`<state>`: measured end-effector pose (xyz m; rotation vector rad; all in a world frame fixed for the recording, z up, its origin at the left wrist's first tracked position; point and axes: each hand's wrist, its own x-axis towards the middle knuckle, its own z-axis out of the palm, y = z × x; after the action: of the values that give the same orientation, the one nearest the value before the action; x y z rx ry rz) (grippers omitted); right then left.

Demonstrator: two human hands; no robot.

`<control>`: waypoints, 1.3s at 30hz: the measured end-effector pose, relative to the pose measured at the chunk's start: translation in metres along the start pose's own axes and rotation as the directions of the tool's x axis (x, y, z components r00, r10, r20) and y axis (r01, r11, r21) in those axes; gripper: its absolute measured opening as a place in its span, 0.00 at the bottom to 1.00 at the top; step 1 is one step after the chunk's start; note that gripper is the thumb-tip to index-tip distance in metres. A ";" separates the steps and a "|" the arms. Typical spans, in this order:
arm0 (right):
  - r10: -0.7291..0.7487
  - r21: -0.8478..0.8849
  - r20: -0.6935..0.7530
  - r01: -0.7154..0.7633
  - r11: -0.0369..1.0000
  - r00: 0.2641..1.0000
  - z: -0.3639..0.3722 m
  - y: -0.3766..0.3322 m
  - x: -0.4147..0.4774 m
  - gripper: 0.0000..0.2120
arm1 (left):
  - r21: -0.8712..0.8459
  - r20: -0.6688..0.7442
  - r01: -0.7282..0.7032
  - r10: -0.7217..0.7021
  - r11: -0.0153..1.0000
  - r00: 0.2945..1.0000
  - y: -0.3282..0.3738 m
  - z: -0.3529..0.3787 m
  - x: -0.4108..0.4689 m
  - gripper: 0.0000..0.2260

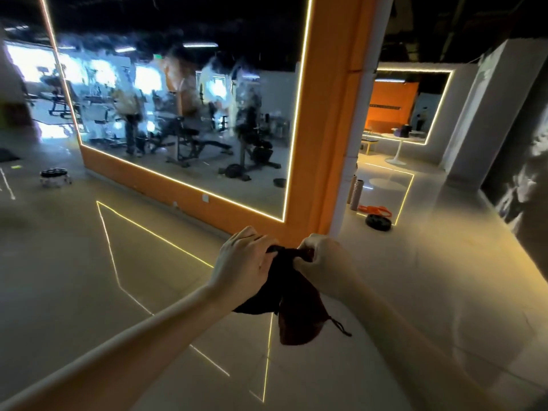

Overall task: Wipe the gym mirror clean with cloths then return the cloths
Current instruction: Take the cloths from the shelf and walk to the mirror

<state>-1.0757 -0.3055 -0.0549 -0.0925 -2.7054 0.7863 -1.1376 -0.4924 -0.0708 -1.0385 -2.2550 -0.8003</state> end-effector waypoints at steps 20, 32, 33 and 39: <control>-0.052 0.033 0.154 0.047 0.998 0.987 0.180 0.160 0.472 0.04 | -0.125 0.154 0.402 -0.383 0.907 0.911 -0.379 0.186 0.254 0.12; 0.347 0.257 0.194 -0.389 0.885 0.918 0.373 0.254 0.715 0.07 | -0.146 0.418 0.398 -0.308 0.906 0.855 -0.637 0.303 0.397 0.10; 0.391 0.266 0.193 -0.432 0.862 0.900 0.385 0.259 0.729 0.07 | -0.133 0.430 0.401 -0.312 0.906 0.848 -0.653 0.310 0.407 0.10; 0.538 0.280 0.265 -0.598 0.752 0.800 0.476 0.295 0.822 0.06 | -0.085 0.528 0.442 -0.335 0.893 0.780 -0.753 0.376 0.465 0.08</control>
<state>-2.0152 -0.1757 -0.3553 -0.8431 -2.6453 1.5043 -2.0803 -0.4043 -0.2378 -0.9577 -2.9582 -1.0467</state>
